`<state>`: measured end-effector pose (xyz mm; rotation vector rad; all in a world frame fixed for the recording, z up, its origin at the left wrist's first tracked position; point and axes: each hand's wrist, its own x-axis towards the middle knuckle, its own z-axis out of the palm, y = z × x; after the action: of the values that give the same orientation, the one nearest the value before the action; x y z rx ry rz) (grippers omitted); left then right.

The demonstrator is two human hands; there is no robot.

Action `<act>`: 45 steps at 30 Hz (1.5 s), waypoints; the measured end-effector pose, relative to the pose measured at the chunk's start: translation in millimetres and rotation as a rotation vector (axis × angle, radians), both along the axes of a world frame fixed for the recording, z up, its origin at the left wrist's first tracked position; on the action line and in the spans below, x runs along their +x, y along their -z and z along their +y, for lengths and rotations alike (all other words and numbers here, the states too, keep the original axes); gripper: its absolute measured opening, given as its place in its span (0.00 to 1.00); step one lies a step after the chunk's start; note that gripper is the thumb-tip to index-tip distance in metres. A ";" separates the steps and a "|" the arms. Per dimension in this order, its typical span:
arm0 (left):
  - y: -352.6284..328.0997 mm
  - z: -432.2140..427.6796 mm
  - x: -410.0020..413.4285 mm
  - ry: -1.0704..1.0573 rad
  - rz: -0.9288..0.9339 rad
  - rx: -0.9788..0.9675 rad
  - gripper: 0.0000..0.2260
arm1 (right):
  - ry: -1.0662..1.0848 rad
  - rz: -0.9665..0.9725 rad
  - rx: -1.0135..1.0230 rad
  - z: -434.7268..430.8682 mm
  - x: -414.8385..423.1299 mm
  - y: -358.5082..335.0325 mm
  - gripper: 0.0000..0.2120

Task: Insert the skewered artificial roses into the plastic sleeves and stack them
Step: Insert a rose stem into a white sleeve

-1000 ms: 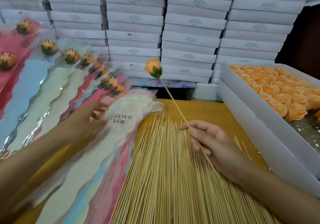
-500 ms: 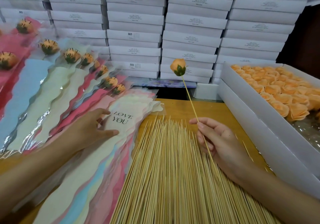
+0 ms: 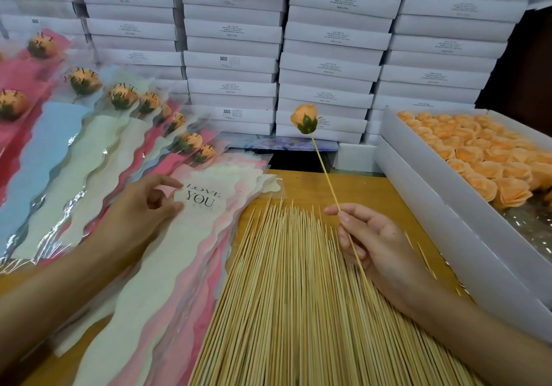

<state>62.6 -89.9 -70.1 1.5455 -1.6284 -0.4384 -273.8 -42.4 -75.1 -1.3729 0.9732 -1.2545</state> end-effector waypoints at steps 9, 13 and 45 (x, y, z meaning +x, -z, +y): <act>-4.7 7.7 -2.9 -0.031 -0.151 -0.014 0.08 | -0.016 -0.022 0.014 -0.4 -0.1 1.2 0.10; -11.8 9.4 -9.9 0.008 0.106 0.017 0.10 | -0.015 -0.015 0.007 -0.7 -0.1 1.3 0.11; -13.4 51.5 -87.1 0.449 0.413 0.174 0.03 | 0.129 -0.038 -0.032 -4.4 -2.4 3.6 0.13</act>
<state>-24.5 -38.4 -56.8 1.0990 -1.6248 -1.0902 -276.2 -46.8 -78.7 -1.3232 1.0331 -1.3926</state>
